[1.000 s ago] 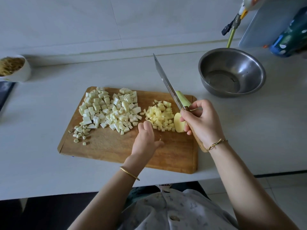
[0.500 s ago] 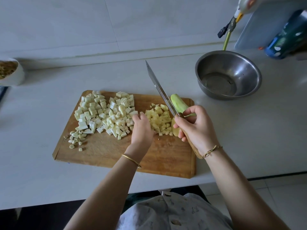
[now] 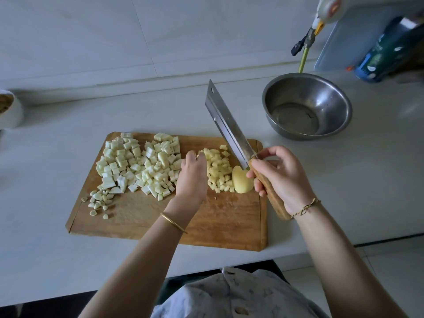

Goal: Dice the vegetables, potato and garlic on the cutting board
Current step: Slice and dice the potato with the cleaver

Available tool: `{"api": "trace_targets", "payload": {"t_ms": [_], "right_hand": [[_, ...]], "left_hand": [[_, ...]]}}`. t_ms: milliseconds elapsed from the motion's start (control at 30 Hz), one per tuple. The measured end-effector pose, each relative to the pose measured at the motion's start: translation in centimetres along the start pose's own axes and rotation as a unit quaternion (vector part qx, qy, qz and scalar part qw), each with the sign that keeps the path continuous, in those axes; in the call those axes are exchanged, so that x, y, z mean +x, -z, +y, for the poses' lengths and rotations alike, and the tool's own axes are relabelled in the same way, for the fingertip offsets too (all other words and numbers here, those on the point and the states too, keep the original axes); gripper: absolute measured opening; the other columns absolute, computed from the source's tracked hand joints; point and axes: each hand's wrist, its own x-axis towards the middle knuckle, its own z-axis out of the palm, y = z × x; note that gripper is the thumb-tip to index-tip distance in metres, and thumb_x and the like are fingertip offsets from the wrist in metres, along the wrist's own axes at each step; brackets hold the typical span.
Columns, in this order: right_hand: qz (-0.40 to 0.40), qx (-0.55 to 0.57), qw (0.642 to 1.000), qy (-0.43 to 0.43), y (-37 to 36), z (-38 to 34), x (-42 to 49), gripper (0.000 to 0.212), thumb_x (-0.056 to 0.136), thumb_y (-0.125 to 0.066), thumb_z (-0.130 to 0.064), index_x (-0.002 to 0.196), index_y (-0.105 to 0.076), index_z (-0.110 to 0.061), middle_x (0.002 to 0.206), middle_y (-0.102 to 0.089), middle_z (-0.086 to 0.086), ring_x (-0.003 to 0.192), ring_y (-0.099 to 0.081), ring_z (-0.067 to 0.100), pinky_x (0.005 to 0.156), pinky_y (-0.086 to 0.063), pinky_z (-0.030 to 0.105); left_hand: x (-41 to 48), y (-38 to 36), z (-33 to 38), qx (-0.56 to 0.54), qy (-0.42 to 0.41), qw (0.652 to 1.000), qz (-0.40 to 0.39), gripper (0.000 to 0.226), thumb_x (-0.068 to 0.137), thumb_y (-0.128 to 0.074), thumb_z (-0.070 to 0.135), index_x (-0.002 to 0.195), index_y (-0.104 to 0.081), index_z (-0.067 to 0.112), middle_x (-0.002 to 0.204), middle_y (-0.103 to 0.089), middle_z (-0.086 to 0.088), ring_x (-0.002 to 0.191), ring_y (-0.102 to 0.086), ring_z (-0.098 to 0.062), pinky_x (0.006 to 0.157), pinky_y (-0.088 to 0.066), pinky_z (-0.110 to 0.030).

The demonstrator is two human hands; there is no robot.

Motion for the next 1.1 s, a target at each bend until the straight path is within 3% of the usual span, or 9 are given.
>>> {"api": "trace_targets", "payload": {"t_ms": [100, 233, 300, 500, 667, 833, 1000, 1100], "right_hand": [[0.012, 0.01, 1.0, -0.004, 0.6, -0.1, 0.0, 0.015, 0.089, -0.063, -0.007, 0.096, -0.051, -0.004, 0.065, -0.065, 0.014, 0.043, -0.049, 0.022, 0.04, -0.04, 0.026], [0.034, 0.019, 0.999, -0.004, 1.4, -0.4, 0.0, 0.013, 0.088, -0.063, -0.006, 0.095, -0.051, -0.005, 0.062, -0.065, 0.012, 0.043, -0.048, 0.022, 0.04, -0.039, 0.025], [0.04, 0.02, 0.999, -0.004, 1.7, -0.6, -0.1, 0.013, 0.088, -0.063, -0.006, 0.093, -0.051, -0.006, 0.062, -0.065, 0.012, 0.043, -0.048, 0.023, 0.04, -0.039, 0.025], [0.036, 0.015, 0.999, -0.002, 2.0, -0.5, -0.1, 0.011, 0.088, -0.062, -0.006, 0.093, -0.052, -0.006, 0.062, -0.064, 0.013, 0.043, -0.048, 0.023, 0.04, -0.039, 0.025], [0.008, -0.012, 1.0, 0.0, 2.2, -0.4, -0.1, 0.003, 0.09, -0.058, -0.005, 0.091, -0.06, -0.005, 0.062, -0.06, 0.013, 0.042, -0.045, 0.022, 0.039, -0.036, 0.025], [-0.07, -0.091, 0.993, 0.009, 1.8, 0.7, -0.9, 0.026, 0.092, -0.06, -0.015, 0.07, -0.053, -0.004, 0.054, -0.054, 0.004, 0.037, -0.043, 0.016, 0.036, -0.034, 0.024], [-0.093, -0.138, 0.986, -0.001, -0.8, 3.6, -1.8, 0.031, 0.094, -0.058, -0.016, 0.067, -0.046, -0.005, 0.049, -0.051, 0.0, 0.032, -0.042, 0.014, 0.034, -0.034, 0.025], [-0.082, -0.165, 0.983, 0.006, -2.1, 5.2, -2.1, 0.032, 0.095, -0.057, -0.019, 0.068, -0.042, -0.008, 0.049, -0.049, 0.001, 0.033, -0.042, 0.016, 0.036, -0.035, 0.03]], "left_hand": [[-0.6, 0.5, 1.5, -0.035, -0.076, 0.996, 0.019, 0.042, 0.092, -0.057, 0.005, 0.133, -0.046, 0.006, 0.145, -0.034, -0.012, 0.132, -0.033, -0.027, 0.099, -0.037, -0.035], [-0.3, -0.2, 3.5, 0.004, -0.156, 0.983, -0.1, 0.089, 0.076, -0.074, 0.044, 0.146, -0.029, 0.013, 0.147, -0.033, -0.003, 0.135, -0.022, -0.024, 0.111, -0.023, -0.037], [-0.1, -1.0, 3.8, 0.048, -0.168, 0.979, -0.102, 0.101, 0.068, -0.078, 0.051, 0.147, -0.025, 0.015, 0.146, -0.033, -0.001, 0.135, -0.022, -0.024, 0.111, -0.022, -0.038], [-0.3, -2.6, 4.1, 0.068, -0.207, 0.975, -0.043, 0.077, 0.072, -0.074, 0.043, 0.135, -0.041, 0.015, 0.136, -0.045, 0.0, 0.126, -0.03, -0.023, 0.105, -0.024, -0.034], [-1.5, -0.2, 2.4, -0.057, -0.138, 0.989, 0.009, 0.078, 0.072, -0.074, 0.047, 0.137, -0.042, 0.016, 0.134, -0.047, 0.0, 0.124, -0.032, -0.02, 0.103, -0.027, -0.033], [-2.7, 4.1, -2.5, -0.192, 0.027, 0.98, 0.054, 0.077, 0.07, -0.079, 0.031, 0.136, -0.043, 0.015, 0.121, -0.044, 0.003, 0.116, -0.042, -0.019, 0.1, -0.04, -0.04], [-4.2, 4.4, -4.8, -0.237, 0.086, 0.968, -0.005, 0.077, 0.07, -0.081, 0.027, 0.136, -0.044, 0.015, 0.129, -0.043, -0.004, 0.108, -0.05, -0.019, 0.079, -0.045, -0.026], [-5.0, 3.5, -5.1, -0.213, 0.094, 0.97, -0.064, 0.08, 0.072, -0.079, 0.023, 0.141, -0.039, 0.014, 0.135, -0.038, -0.005, 0.106, -0.045, -0.015, 0.062, -0.039, -0.01]]}}
